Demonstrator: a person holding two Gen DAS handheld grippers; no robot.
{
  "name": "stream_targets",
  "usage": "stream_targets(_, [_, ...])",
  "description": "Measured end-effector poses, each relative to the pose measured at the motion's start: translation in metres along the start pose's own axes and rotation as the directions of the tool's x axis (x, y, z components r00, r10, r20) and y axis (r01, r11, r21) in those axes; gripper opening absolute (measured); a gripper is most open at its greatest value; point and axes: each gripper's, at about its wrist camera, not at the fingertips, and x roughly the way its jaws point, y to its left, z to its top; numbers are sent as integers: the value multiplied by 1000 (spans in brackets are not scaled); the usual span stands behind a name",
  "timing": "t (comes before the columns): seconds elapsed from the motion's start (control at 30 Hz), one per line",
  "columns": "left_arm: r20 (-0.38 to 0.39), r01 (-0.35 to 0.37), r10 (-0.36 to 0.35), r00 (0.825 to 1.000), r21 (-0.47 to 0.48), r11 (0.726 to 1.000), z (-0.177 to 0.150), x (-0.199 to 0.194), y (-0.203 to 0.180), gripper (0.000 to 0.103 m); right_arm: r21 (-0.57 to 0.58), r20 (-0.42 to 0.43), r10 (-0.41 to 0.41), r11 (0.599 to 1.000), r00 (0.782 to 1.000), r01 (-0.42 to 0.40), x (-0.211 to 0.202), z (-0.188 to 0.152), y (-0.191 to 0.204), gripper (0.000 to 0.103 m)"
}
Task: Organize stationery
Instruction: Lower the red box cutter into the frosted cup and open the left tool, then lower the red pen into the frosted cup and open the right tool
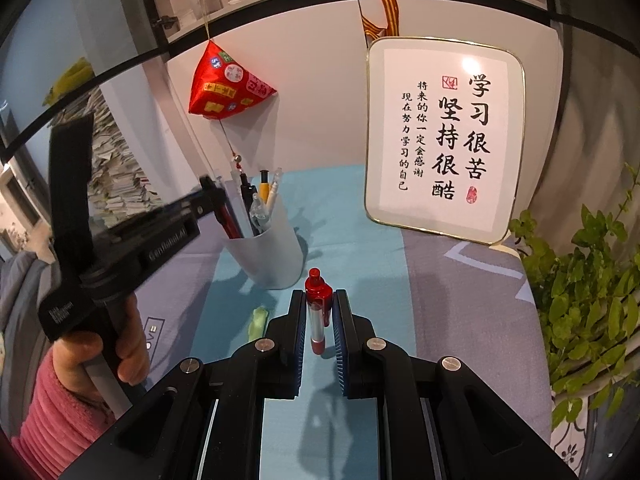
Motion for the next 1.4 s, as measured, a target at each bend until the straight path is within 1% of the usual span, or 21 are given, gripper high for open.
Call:
stream_targets(0.13, [-5,-3,3,1000,9,1000,-4,-3,-2,13,-7,5,1,1000,1000,-1,-3,0,4,14])
stream_targets(0.17, [-2,-2,2,1000,6,1000,-4,-5,-1,16,-9,6,2,1000,1000,-2,-4,0,4,14])
stream_targets(0.2, [1,2,-2,1000,1,1000,-5,-8,0,24,-11,7,2,1000,1000,-2,-5,0,5,14])
stream_targets(0.23, [5,1,-1,1000,1,1000,-5,-10,1,29,-11,8,2,1000,1000,-2,-6,0,6,14])
stream_targets(0.27, [11,-2,2,1000,0,1000,-6,-13,1,39,-11,10,1,1000,1000,-1,-7,0,6,14])
stream_targets(0.3, [27,-10,10,1000,-2,1000,-7,-19,2,42,-11,12,1,1000,1000,-1,-8,0,7,14])
stream_targets(0.37, [42,-14,14,999,-4,1000,-10,-27,5,42,-12,15,1,1000,1000,-1,-9,0,8,14])
stream_targets(0.53, [39,-2,3,999,-32,1000,-24,-44,13,42,-20,24,-2,1000,1000,3,-13,3,14,14])
stream_targets(0.7, [16,-20,21,1000,-49,999,-46,-56,21,43,-37,34,-3,999,999,4,-15,6,22,14])
stream_targets(0.83, [8,-49,49,999,-35,998,-57,-62,23,43,-56,52,-3,998,999,6,-20,13,31,14])
stream_targets(0.9, [5,-51,51,999,-33,998,-62,-64,24,43,-68,63,-4,998,998,8,-23,18,36,14])
stream_targets(1.17, [2,-56,56,998,-33,998,-73,-70,28,43,-92,91,-15,995,996,23,-26,41,48,14])
stream_targets(1.4, [10,-51,52,999,-44,998,-73,-71,32,43,-123,136,-17,992,991,34,-34,66,65,14])
